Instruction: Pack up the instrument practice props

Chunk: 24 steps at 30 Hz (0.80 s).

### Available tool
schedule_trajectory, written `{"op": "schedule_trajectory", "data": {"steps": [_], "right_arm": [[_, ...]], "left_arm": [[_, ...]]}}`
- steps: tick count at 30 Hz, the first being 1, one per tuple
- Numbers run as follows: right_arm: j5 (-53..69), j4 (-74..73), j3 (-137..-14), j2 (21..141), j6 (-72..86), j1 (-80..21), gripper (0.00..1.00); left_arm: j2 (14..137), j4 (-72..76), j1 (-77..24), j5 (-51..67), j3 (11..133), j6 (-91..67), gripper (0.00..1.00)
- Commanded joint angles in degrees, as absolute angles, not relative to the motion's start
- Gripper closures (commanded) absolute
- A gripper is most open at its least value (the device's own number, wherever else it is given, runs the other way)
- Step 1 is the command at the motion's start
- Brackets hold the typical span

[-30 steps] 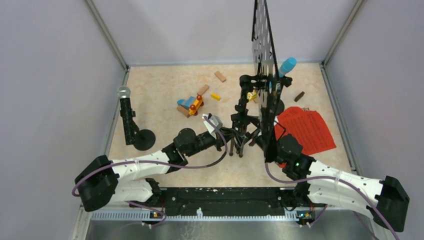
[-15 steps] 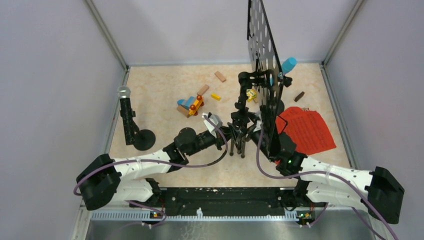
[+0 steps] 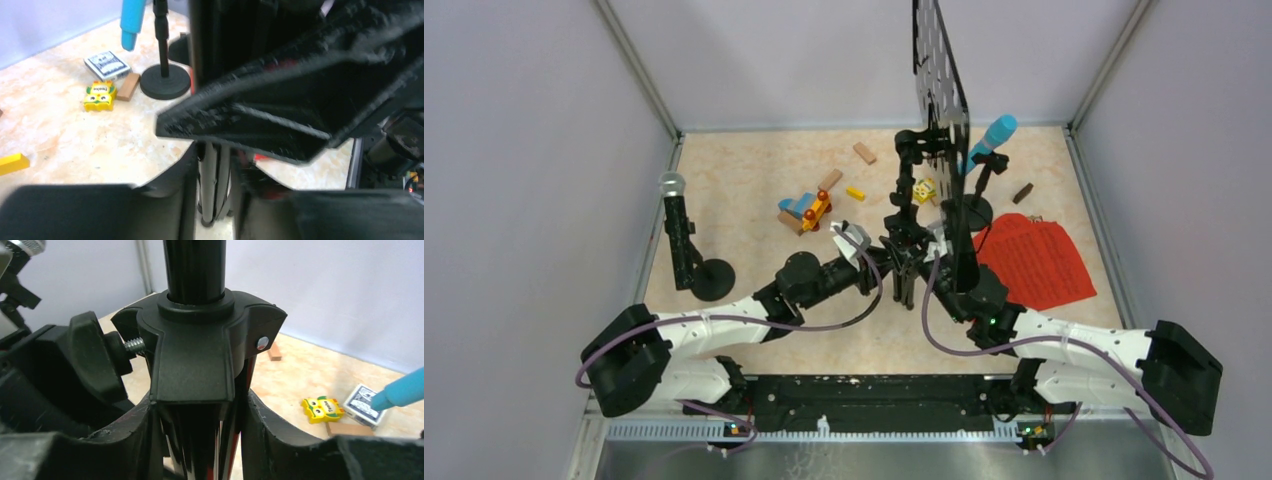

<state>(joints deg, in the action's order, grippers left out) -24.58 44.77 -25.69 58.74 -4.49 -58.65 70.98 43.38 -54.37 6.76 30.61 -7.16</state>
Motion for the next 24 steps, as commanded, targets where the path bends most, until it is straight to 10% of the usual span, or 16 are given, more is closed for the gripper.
{"op": "schedule_trajectory", "data": {"steps": [1, 6, 24], "right_arm": [[-29.8, 45.03, -26.45, 59.81, -6.47, -57.39, 0.85], [-29.5, 42.91, -26.77, 59.03, -4.92, -57.37, 1.0], [-20.48, 29.31, -35.58, 54.43, 11.83, -57.46, 1.0]], "left_arm": [[70.97, 37.52, -57.37, 15.33, 29.88, -10.43, 0.6], [67.56, 38.83, -57.48, 12.59, 25.96, -11.23, 0.02], [78.41, 51.66, -58.72, 7.96, 29.03, -8.7, 0.01]]}}
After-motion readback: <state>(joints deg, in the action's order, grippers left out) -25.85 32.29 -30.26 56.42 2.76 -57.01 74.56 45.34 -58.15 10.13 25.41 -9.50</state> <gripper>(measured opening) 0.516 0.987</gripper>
